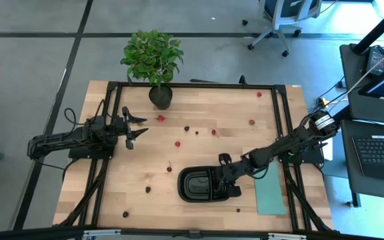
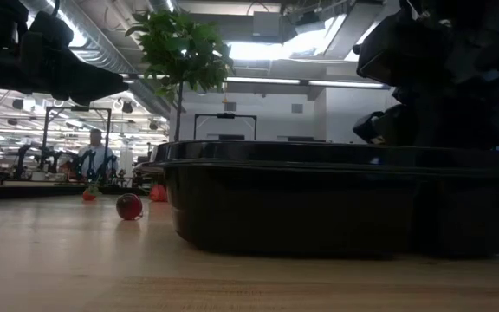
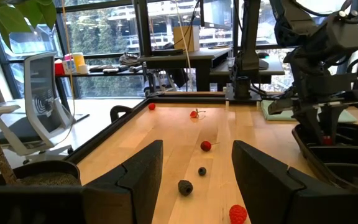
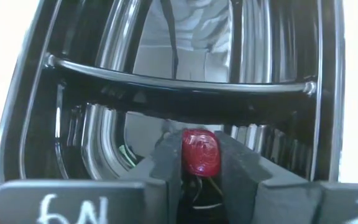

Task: Pick and placing Produce into tupperware
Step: Put the right red cherry into the right side of the black container

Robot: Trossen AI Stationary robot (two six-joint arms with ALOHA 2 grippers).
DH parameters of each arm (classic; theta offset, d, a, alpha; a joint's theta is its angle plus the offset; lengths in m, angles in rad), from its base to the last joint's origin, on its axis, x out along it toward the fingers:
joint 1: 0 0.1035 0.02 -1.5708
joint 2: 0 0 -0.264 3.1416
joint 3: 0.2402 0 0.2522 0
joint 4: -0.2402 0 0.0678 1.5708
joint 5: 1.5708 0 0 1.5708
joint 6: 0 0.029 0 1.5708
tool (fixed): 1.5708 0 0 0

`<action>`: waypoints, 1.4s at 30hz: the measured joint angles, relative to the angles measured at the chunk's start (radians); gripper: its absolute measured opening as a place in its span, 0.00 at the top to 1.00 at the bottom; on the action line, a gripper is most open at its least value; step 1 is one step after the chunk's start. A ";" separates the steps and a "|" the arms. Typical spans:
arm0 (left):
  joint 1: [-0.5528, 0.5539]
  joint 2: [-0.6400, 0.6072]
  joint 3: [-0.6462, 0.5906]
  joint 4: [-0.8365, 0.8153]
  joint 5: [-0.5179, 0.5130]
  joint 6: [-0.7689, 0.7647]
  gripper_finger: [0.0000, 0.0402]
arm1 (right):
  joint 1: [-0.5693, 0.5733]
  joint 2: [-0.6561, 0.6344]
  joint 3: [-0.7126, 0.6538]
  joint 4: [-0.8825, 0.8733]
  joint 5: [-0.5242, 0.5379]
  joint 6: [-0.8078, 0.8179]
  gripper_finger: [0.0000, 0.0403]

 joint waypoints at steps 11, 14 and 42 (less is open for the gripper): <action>0.000 0.000 0.000 0.000 0.000 0.000 0.54 | 0.000 0.000 0.000 0.000 0.000 -0.006 0.66; 0.000 0.000 0.000 0.000 0.000 0.000 0.54 | 0.000 0.000 0.000 0.001 0.000 -0.005 0.60; 0.000 0.017 0.000 0.000 0.000 0.000 0.54 | -0.289 -0.359 0.134 -0.455 0.300 0.030 0.47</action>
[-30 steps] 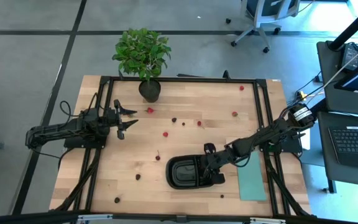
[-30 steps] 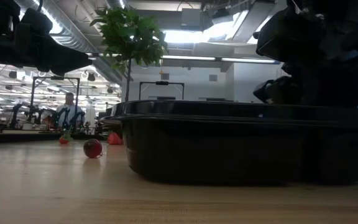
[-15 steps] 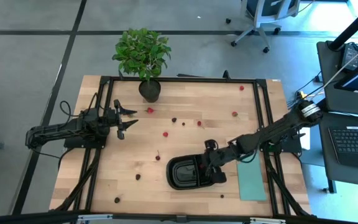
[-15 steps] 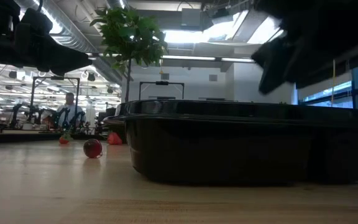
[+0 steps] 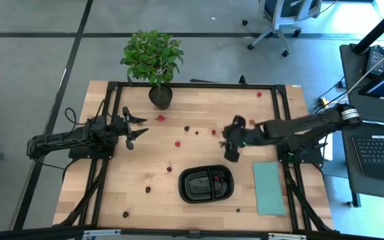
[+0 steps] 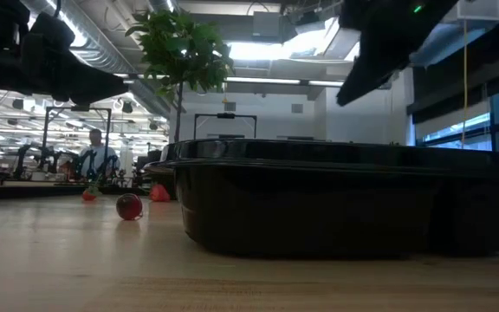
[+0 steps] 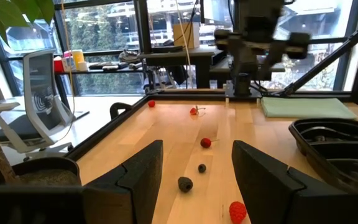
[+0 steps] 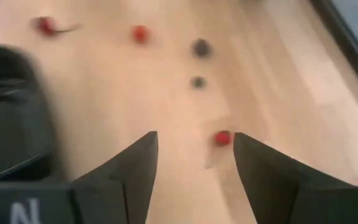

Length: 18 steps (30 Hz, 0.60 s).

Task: Pick and placing Produce into tupperware
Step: Put the right red cherry into the right side of the black container

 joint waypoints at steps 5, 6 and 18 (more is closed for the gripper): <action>0.000 0.019 0.000 -0.001 0.000 0.000 0.54 | -0.109 0.084 0.000 0.011 -0.001 -0.015 0.47; 0.000 0.021 0.000 -0.001 0.000 0.000 0.54 | -0.125 0.105 0.000 0.011 -0.002 -0.025 0.47; 0.000 0.071 0.000 -0.001 0.000 0.000 0.54 | -0.252 0.296 0.000 0.047 -0.157 -0.034 0.47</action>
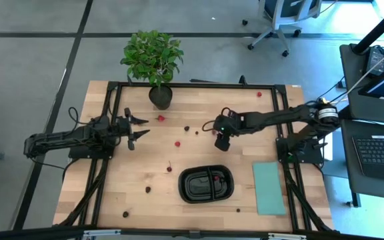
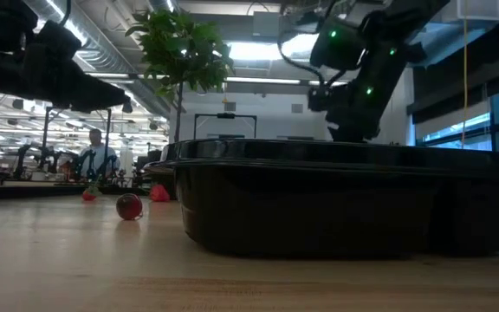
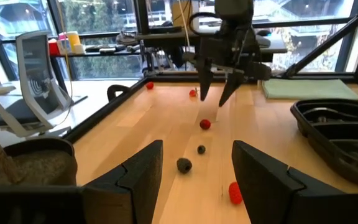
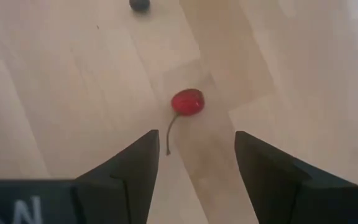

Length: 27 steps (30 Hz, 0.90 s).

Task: Pick and placing Produce into tupperware
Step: Put the right red cherry into the right side of the black container

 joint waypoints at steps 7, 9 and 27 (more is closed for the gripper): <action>0.000 0.004 0.000 0.000 0.000 0.000 0.54 | -0.026 0.095 0.000 0.067 -0.056 -0.024 0.47; 0.000 0.004 0.000 0.000 0.000 0.000 0.54 | -0.026 0.118 0.000 0.072 -0.056 -0.024 0.47; 0.000 0.004 0.000 0.000 0.000 0.000 0.54 | -0.030 0.156 0.002 0.081 -0.118 -0.028 0.72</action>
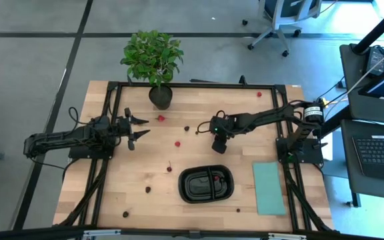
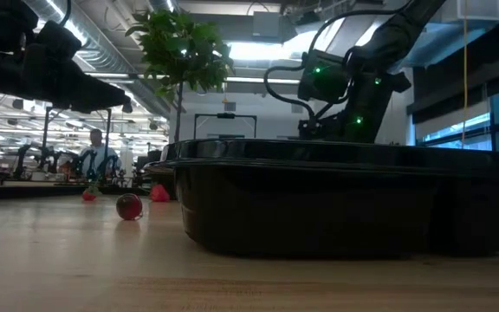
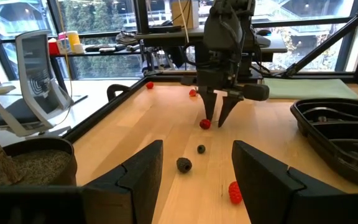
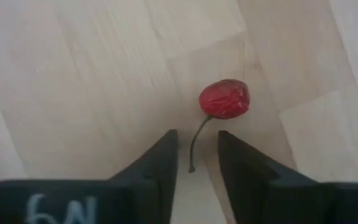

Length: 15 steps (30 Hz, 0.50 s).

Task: Pick and placing Produce into tupperware
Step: Put the right red cherry into the right side of the black container

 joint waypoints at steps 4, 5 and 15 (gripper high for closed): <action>0.000 0.000 0.000 0.000 0.000 0.000 0.54 | 0.001 0.000 0.000 0.000 0.000 -0.004 0.84; 0.000 0.000 0.000 0.000 0.000 0.000 0.54 | 0.001 0.000 0.000 0.000 0.000 -0.008 0.87; 0.000 0.000 0.000 0.000 0.000 0.000 0.54 | 0.001 -0.001 -0.001 -0.002 0.004 -0.026 0.98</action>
